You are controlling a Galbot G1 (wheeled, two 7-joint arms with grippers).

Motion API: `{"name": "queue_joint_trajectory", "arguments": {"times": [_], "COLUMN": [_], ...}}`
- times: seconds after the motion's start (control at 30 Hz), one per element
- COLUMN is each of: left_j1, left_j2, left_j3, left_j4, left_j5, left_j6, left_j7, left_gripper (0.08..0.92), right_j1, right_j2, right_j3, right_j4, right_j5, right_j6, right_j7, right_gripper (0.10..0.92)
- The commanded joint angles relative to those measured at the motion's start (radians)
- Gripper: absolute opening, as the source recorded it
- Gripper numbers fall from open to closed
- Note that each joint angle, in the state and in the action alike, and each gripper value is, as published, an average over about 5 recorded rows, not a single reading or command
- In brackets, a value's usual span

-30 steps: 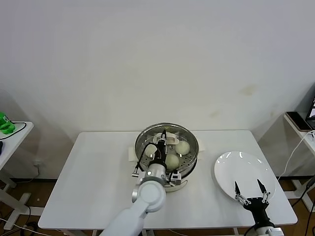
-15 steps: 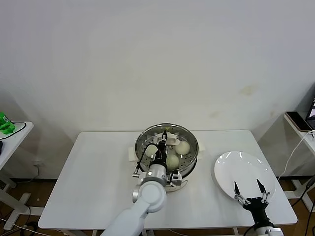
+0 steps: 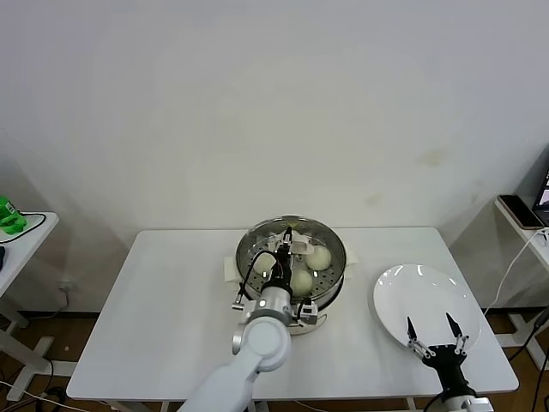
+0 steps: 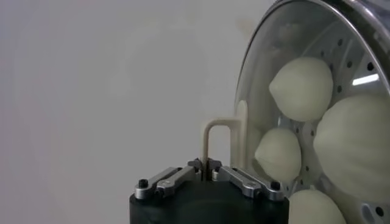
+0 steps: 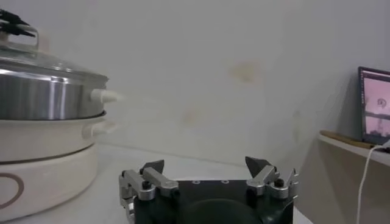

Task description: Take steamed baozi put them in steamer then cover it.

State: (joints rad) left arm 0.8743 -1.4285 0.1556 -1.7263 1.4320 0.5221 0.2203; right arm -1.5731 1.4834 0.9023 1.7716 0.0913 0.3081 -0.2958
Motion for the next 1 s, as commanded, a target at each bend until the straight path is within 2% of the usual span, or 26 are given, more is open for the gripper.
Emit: {"name": "queue_joint_trajectory", "arguments": {"times": [0.03, 0.43, 0.63, 1.0], "left_j1": [0.004, 0.037, 0.068, 0.151], "left_j2": [0.002, 0.019, 0.035, 0.071], "left_j3": [-0.002, -0.011, -0.007, -0.037], "left_j4": [-0.012, -0.082, -0.136, -0.261], "left_j5": [0.004, -0.001, -0.005, -0.02], "left_j6": [-0.002, -0.001, -0.002, -0.012], "left_j7": [0.0, 0.001, 0.002, 0.003], "left_gripper": [0.283, 0.646, 0.797, 0.823], "right_j1": [-0.001, 0.001, 0.001, 0.001], "right_j2": [0.001, 0.002, 0.002, 0.005], "right_j3": [-0.002, -0.005, -0.005, -0.006], "right_j4": [0.002, 0.001, 0.0, 0.0], "right_j5": [0.001, 0.001, 0.002, 0.001], "right_j6": [-0.001, -0.002, -0.002, -0.003], "right_j7": [-0.001, 0.0, 0.0, 0.001], "right_gripper": [0.823, 0.823, 0.823, 0.823]}}
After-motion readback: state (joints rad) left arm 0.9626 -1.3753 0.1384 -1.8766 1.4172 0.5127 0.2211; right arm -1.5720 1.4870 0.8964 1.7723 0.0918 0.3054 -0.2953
